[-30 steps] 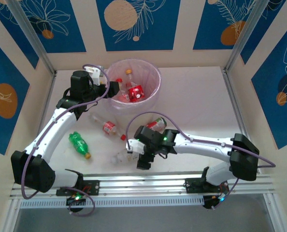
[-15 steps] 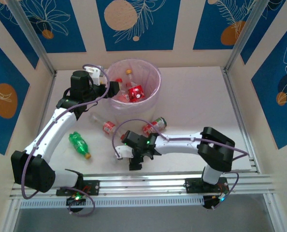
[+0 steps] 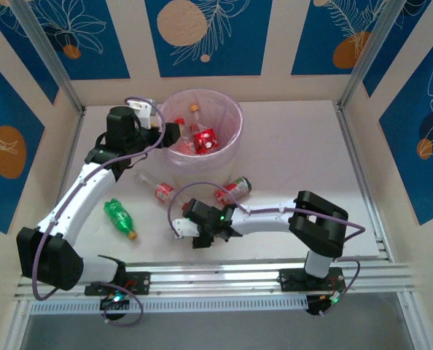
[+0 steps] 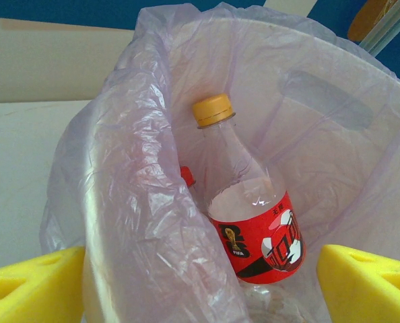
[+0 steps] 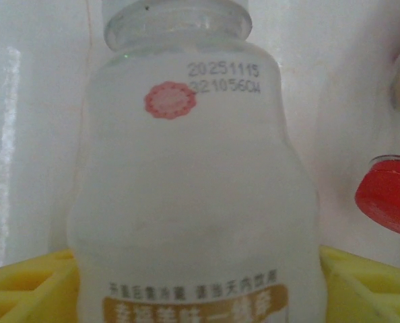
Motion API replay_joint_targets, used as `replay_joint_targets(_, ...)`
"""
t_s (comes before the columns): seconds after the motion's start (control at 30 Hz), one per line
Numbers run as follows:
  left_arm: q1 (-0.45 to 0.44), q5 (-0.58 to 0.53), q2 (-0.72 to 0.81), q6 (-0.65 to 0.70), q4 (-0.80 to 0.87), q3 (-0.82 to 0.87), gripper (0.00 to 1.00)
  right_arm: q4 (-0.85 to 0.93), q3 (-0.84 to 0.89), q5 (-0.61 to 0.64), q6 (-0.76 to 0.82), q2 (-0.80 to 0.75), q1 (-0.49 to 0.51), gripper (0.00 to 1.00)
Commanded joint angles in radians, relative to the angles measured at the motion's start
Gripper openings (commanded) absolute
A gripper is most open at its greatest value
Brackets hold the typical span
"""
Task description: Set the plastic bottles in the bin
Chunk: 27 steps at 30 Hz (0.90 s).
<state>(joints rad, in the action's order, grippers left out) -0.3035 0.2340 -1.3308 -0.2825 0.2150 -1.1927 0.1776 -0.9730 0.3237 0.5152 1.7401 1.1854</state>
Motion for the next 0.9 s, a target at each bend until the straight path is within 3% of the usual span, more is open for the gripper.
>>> replay_joint_targets(0.0, -0.030, -0.012, -0.060, 0.067, 0.165, 0.048, 0.86, -0.021, 0.017, 0.032, -0.008, -0.018, 0.010, 0.68)
replay_joint_targets(0.2, -0.032, -0.009, -0.062, 0.065, 0.164, 0.048, 0.86, -0.008, 0.035, 0.050, -0.043, -0.081, 0.010, 0.59)
replay_joint_targets(0.5, -0.030, -0.013, -0.063, 0.066, 0.165, 0.047, 0.85, 0.091, 0.071, 0.063, -0.107, -0.250, -0.003, 0.58)
replay_joint_targets(0.6, -0.030, -0.014, -0.064, 0.063, 0.164, 0.049, 0.85, 0.179, 0.088, 0.049, -0.174, -0.342, -0.041, 0.58)
replay_joint_targets(0.87, -0.031, -0.009, -0.053, 0.049, 0.144, 0.059, 0.85, 0.334, 0.192, 0.175, -0.296, -0.557, -0.151, 0.57)
